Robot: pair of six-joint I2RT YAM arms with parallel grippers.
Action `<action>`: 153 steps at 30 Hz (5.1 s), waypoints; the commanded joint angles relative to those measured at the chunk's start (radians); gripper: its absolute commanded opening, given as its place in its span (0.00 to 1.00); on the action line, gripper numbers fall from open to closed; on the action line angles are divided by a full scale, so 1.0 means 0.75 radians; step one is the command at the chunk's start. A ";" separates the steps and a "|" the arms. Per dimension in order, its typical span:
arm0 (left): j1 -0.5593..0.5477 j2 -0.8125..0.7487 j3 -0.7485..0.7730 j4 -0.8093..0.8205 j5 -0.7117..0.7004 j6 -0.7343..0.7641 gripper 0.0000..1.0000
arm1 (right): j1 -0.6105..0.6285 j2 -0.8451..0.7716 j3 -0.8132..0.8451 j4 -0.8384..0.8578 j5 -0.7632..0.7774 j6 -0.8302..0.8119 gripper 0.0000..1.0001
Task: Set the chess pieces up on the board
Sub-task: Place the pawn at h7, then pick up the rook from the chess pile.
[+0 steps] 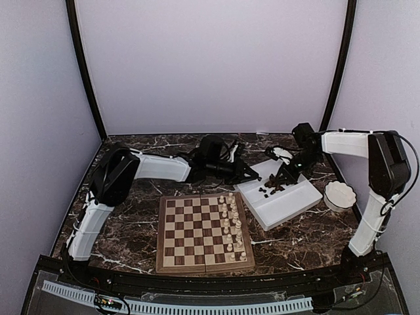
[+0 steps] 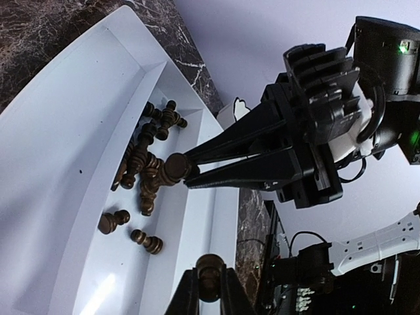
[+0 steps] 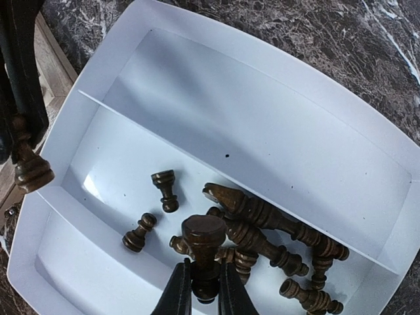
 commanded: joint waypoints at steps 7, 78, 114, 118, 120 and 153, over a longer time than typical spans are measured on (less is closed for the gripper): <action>-0.007 -0.418 0.091 -0.896 -0.409 0.716 0.00 | 0.006 -0.054 -0.117 0.133 -0.054 0.021 0.04; 0.087 -0.711 -0.593 -1.352 -0.937 0.873 0.11 | 0.010 -0.069 -0.131 0.119 -0.061 0.011 0.06; -0.014 -0.821 -0.635 0.196 -0.398 0.791 0.50 | 0.005 -0.268 0.101 -0.145 -0.388 0.063 0.04; -0.020 -0.688 -0.750 0.749 -0.298 0.570 0.52 | 0.002 -0.318 0.143 -0.155 -0.521 0.121 0.04; -0.020 -0.616 -0.751 0.932 -0.283 0.450 0.54 | 0.002 -0.339 0.159 -0.162 -0.573 0.142 0.04; -0.086 -0.082 -0.292 1.325 -0.008 -0.041 0.56 | -0.021 -0.347 0.208 -0.181 -0.731 0.189 0.05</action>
